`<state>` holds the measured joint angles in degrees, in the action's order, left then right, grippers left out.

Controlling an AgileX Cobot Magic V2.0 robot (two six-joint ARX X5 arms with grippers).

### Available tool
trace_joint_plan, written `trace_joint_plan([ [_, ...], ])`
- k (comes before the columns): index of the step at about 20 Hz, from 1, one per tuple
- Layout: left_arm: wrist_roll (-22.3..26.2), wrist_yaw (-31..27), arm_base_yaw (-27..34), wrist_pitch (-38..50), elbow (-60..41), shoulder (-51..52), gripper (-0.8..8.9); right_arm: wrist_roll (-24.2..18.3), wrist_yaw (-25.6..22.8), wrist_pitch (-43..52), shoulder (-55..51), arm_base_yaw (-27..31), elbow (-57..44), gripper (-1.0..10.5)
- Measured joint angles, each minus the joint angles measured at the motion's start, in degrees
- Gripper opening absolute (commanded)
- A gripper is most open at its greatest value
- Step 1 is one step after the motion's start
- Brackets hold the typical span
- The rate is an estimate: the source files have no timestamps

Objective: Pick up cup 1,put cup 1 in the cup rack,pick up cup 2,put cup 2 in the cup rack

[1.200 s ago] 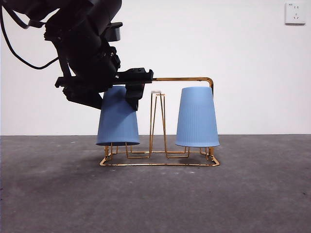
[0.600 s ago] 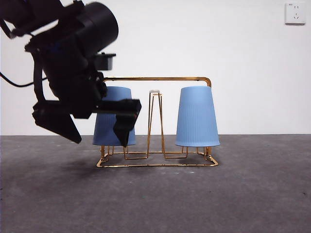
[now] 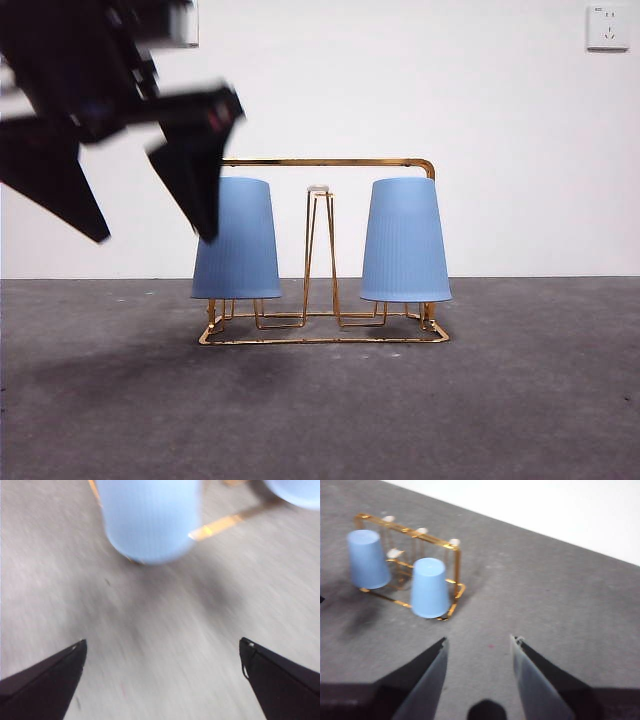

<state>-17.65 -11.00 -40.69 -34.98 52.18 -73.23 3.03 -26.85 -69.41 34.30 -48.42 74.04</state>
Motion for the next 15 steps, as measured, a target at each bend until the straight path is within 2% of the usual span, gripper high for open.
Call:
trace_joint_plan([
  [3, -0.02, 4.37, -2.38, -5.79, 0.00, 8.35, 5.60, 0.00, 6.21, -1.03, 0.00, 0.00, 0.00, 2.2],
  [5, -0.22, 9.05, -3.67, -8.41, 0.00, 14.29, 4.71, 0.00, 11.54, -2.78, 0.00, 0.00, 0.00, 2.2],
  [7, -0.68, 13.75, -4.39, -10.23, 0.00, 20.37, 2.66, 0.00, 16.41, -4.66, 0.00, 0.00, 0.00, 2.2],
  [8, -0.92, 16.00, -4.50, -10.47, 0.00, 23.12, 0.92, 0.00, 18.45, -5.38, 0.00, 0.00, 0.00, 2.1],
  [9, -1.05, 18.08, -4.50, -10.45, 0.00, 25.62, -0.21, 0.00, 20.61, -6.12, 0.00, 0.00, 0.00, 1.8],
  [11, -1.09, 20.26, -4.55, -10.47, 0.00, 29.81, -0.07, 0.02, 24.41, -6.88, 0.00, 0.00, 0.00, -0.3],
  [15, -1.09, 21.75, -4.55, -10.51, 0.00, 34.71, -0.07, 0.02, 27.54, -7.58, 0.00, 0.00, 0.00, -0.1],
])
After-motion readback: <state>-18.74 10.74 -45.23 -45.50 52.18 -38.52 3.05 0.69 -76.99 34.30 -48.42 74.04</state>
